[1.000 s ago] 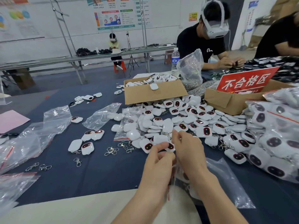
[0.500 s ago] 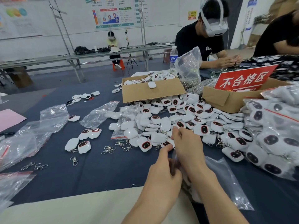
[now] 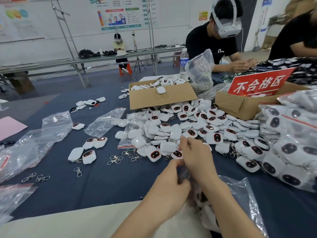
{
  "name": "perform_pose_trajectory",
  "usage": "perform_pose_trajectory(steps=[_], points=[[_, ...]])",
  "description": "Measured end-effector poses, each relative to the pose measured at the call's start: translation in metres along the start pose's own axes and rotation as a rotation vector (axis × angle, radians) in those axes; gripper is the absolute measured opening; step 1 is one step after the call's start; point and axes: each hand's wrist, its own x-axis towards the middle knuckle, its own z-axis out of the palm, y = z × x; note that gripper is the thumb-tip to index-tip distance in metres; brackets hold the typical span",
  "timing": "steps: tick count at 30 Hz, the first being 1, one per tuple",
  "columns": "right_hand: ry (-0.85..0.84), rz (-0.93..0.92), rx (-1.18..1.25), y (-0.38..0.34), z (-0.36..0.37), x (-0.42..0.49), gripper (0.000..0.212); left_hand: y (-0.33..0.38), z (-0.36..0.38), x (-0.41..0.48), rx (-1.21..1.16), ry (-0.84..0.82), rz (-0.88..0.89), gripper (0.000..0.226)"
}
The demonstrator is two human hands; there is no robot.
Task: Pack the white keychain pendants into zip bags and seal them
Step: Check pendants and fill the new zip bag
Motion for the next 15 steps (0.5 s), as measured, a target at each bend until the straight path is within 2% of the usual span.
perform_pose_trajectory(steps=[3,5,7,9,11,13,15], points=[[-0.036,-0.001,0.012,0.000,0.001,0.000,0.044,-0.003,-0.008,0.001,-0.178,-0.123,-0.013,0.056],[-0.083,-0.009,0.011,0.000,0.001,0.000,0.043,-0.008,-0.015,0.001,-0.079,-0.093,0.056,0.047],[-0.160,-0.018,-0.009,0.000,0.001,-0.001,0.041,-0.013,-0.027,0.005,0.091,0.103,0.145,0.030],[-0.223,-0.029,-0.003,0.000,0.003,-0.002,0.040,-0.021,-0.043,0.015,0.336,0.395,0.182,0.021],[-0.237,-0.039,0.025,0.000,0.004,-0.003,0.043,-0.028,-0.053,0.027,0.549,0.578,0.133,0.025],[-0.255,-0.041,0.076,0.000,0.005,-0.004,0.041,-0.036,-0.054,0.037,0.619,0.543,0.048,0.042],[-0.305,-0.045,0.162,0.002,0.006,-0.004,0.035,-0.041,-0.051,0.045,0.667,0.507,0.043,0.047]])
